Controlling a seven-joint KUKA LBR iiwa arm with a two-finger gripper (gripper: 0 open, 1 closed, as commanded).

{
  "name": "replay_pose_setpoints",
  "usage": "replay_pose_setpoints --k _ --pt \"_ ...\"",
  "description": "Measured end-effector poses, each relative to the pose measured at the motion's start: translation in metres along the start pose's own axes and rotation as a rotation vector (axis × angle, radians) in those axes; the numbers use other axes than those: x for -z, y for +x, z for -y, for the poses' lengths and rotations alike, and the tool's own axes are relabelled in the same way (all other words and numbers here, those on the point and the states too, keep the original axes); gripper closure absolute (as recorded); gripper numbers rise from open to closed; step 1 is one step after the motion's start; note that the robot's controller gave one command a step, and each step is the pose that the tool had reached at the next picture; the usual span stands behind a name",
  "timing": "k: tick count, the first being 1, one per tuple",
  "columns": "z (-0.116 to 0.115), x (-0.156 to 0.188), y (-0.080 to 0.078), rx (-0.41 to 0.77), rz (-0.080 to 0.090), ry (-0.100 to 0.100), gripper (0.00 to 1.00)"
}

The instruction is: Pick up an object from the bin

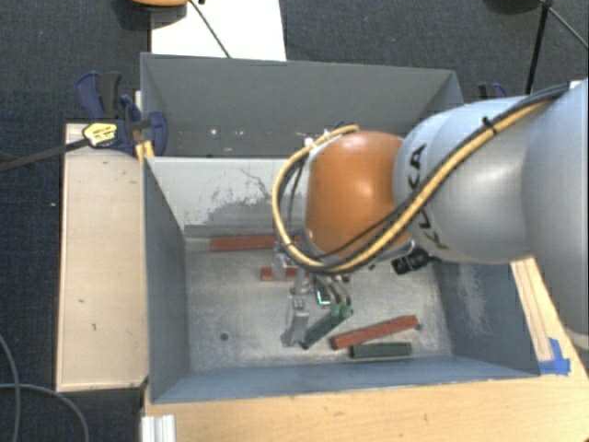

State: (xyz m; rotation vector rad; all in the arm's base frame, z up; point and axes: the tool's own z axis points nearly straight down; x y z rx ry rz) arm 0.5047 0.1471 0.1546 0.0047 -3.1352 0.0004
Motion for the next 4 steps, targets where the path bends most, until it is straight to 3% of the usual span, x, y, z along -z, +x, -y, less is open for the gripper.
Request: replay_pose_setpoints --k 1,2,3,4 --pt "0.001 0.004 -0.002 -0.005 0.007 -0.001 0.0" --pt "0.041 -0.023 -0.001 0.105 0.009 -0.002 0.0" --pt "0.055 -0.054 0.012 0.01 0.008 0.0 0.0" --pt "0.077 -0.05 0.019 0.125 0.003 0.0 0.0"
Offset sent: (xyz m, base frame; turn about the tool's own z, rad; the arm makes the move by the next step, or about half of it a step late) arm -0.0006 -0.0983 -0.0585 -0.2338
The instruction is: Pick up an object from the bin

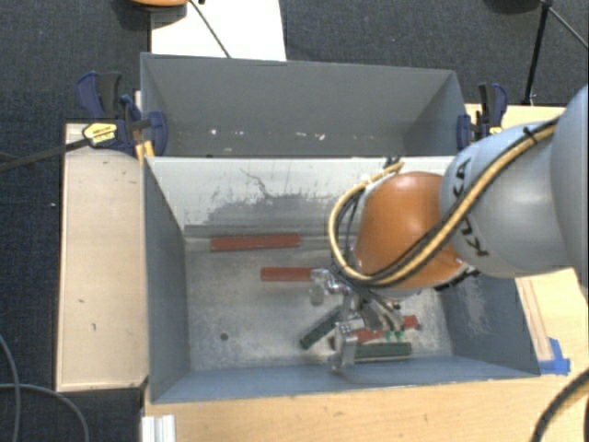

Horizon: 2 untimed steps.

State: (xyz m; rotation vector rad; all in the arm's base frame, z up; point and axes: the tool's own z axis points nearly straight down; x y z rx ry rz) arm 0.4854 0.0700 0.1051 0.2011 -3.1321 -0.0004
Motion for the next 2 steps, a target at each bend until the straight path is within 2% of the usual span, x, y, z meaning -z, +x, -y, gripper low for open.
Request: replay_pose_setpoints --k 1,2 --pt "0.029 0.0 0.004 0.186 0.0 0.001 0.0" --pt "0.045 -0.034 0.007 0.07 0.001 0.0 1.0"
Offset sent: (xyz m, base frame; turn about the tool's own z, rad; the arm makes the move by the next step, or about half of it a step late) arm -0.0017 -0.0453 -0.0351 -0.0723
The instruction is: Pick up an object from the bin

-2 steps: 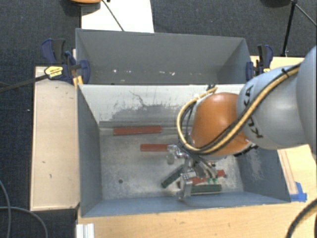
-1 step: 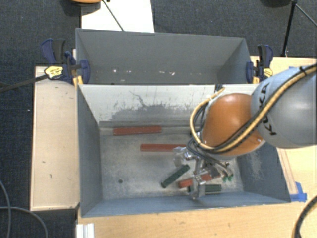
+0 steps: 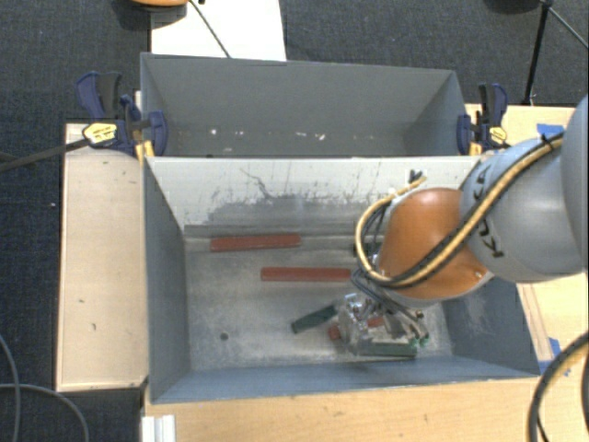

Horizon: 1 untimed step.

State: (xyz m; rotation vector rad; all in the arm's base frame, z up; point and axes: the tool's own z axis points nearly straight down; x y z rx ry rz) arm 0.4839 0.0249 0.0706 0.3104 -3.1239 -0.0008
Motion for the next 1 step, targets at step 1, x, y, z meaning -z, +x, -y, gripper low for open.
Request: replay_pose_setpoints --k 1 --pt "0.0003 0.0016 -0.0033 -0.006 0.012 0.001 0.0"
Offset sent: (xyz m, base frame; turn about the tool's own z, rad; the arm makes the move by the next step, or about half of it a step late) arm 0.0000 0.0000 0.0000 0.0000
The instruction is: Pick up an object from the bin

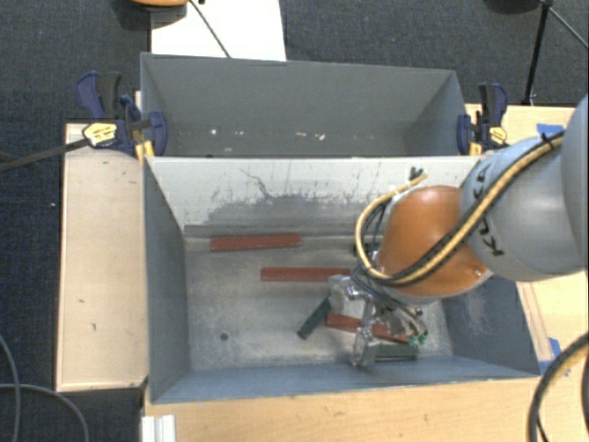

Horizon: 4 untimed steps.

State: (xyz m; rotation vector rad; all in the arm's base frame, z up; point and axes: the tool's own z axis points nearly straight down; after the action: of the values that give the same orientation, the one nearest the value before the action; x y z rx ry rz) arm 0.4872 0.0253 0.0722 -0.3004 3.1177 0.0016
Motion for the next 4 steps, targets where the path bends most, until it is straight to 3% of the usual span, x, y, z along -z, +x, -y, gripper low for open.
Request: replay_pose_setpoints --k 1,2,3,4 --pt "0.0 -0.001 0.003 -0.004 -0.007 -0.001 1.0" --pt "0.0 0.0 0.0 -0.008 -0.001 0.0 0.0" --pt "0.0 0.0 0.0 -0.009 -0.001 0.0 0.0" --pt "0.075 0.0 -0.065 0.055 -0.008 -0.001 1.0"
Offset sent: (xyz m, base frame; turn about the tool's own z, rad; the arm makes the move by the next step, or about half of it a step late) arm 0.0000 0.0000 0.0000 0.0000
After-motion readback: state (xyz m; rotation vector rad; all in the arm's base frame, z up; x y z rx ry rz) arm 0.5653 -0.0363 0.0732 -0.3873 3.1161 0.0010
